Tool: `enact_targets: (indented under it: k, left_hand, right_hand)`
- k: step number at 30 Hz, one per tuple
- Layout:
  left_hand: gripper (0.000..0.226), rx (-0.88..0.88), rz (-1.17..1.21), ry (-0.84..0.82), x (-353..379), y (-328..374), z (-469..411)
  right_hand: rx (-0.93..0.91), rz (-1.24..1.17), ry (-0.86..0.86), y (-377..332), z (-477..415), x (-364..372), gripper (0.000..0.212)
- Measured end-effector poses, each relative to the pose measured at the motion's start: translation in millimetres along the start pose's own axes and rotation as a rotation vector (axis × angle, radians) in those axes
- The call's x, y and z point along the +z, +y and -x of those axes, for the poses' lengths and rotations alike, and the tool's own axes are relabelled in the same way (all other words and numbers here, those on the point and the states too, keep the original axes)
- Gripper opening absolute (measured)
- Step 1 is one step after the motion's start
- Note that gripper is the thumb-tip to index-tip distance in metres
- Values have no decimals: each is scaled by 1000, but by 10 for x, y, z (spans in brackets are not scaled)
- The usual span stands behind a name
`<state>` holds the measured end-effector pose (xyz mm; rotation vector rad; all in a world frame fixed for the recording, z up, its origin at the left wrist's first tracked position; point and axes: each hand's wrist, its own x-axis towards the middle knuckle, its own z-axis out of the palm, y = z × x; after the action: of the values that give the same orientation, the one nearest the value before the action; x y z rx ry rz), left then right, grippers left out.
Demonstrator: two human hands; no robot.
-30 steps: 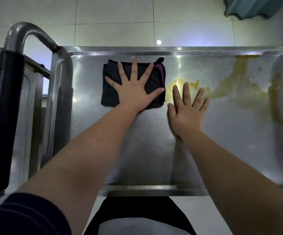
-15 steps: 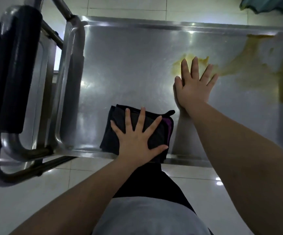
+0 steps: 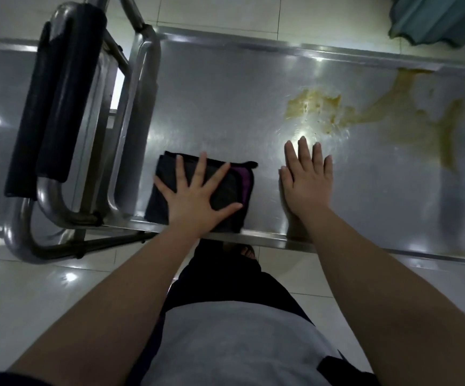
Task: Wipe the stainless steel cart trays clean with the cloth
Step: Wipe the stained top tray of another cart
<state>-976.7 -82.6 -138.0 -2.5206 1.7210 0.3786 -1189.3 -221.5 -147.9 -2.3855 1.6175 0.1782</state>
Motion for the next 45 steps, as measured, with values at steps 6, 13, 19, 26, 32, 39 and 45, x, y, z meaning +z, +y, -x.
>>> enact_targets:
  k: [6, 13, 19, 26, 32, 39, 45]
  left_hand:
    - [92, -192, -24, -20, -119, -671, -173]
    - [95, 93, -1, -56, -30, 606, -85]
    - [94, 60, 15, -11, -34, 225, 1]
    - [100, -153, 0, -32, -58, -397, -22]
    - [104, 12, 30, -11, 82, 737, 90]
    - [102, -61, 21, 7, 3, 33, -8]
    - [101, -173, -15, -56, -127, -576, -77]
  right_hand:
    - [26, 10, 17, -36, -11, 36, 58]
    - [71, -6, 18, -49, -48, 69, 56]
    - [54, -24, 44, -27, -68, 73, 58]
    - [70, 9, 51, -101, -61, 99, 61]
    - [53, 36, 14, -58, -92, 73, 58]
    - [28, -16, 29, -22, -73, 60, 57]
    - [47, 7, 34, -78, -53, 85, 59]
